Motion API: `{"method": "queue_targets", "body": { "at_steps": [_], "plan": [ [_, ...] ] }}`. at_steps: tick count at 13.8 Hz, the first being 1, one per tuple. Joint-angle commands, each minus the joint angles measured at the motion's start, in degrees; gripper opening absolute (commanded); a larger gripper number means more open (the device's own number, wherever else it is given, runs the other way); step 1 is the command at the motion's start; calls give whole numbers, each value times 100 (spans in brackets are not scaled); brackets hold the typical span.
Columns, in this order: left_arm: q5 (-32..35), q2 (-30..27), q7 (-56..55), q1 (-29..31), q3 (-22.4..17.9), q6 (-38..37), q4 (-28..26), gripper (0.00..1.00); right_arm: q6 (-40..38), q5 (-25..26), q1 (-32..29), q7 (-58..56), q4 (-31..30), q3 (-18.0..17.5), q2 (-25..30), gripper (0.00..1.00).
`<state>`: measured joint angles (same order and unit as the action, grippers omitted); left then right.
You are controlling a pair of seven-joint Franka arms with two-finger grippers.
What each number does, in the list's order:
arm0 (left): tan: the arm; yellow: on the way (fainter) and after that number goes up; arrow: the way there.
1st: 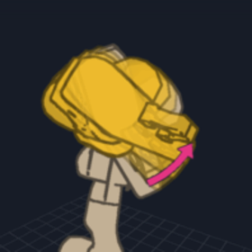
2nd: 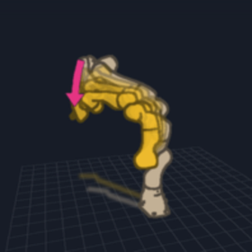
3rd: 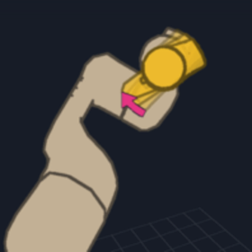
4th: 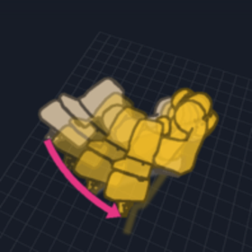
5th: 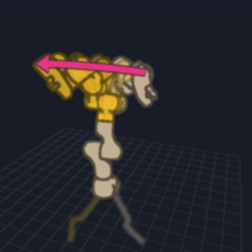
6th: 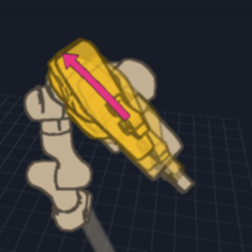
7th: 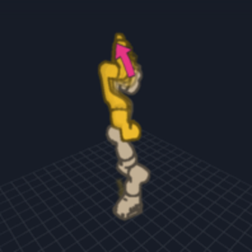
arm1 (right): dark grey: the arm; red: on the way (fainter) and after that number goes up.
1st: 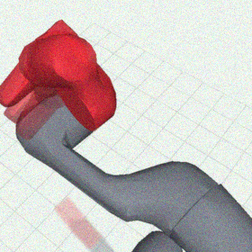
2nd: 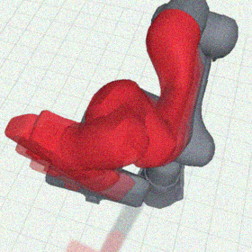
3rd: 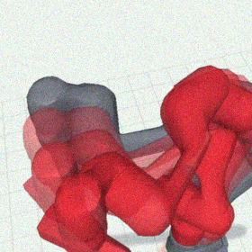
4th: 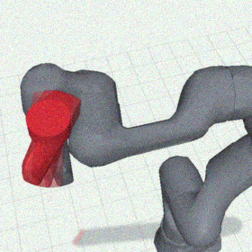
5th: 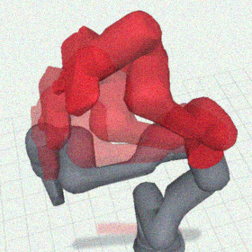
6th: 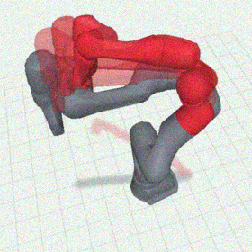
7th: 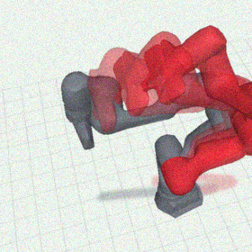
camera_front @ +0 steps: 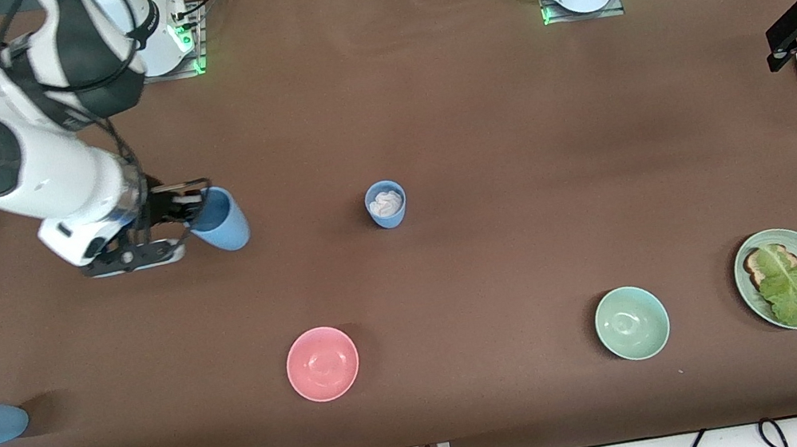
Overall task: Stack blue cups with both arms
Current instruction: 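Lift the blue cup with the right gripper over the tissue cup, then lower the held cup into the tissue cup with the right gripper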
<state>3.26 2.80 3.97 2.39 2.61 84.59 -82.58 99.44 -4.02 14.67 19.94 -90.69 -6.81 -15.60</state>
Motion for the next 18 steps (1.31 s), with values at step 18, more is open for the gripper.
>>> {"method": "queue_targets", "body": {
  "at_steps": [18],
  "plan": [
    [-168, -113, -160, -107, -24, -127, -100, 100, 655, -301, 2092, 3471, 1230, 39, -1393, 0]
  ]
}}
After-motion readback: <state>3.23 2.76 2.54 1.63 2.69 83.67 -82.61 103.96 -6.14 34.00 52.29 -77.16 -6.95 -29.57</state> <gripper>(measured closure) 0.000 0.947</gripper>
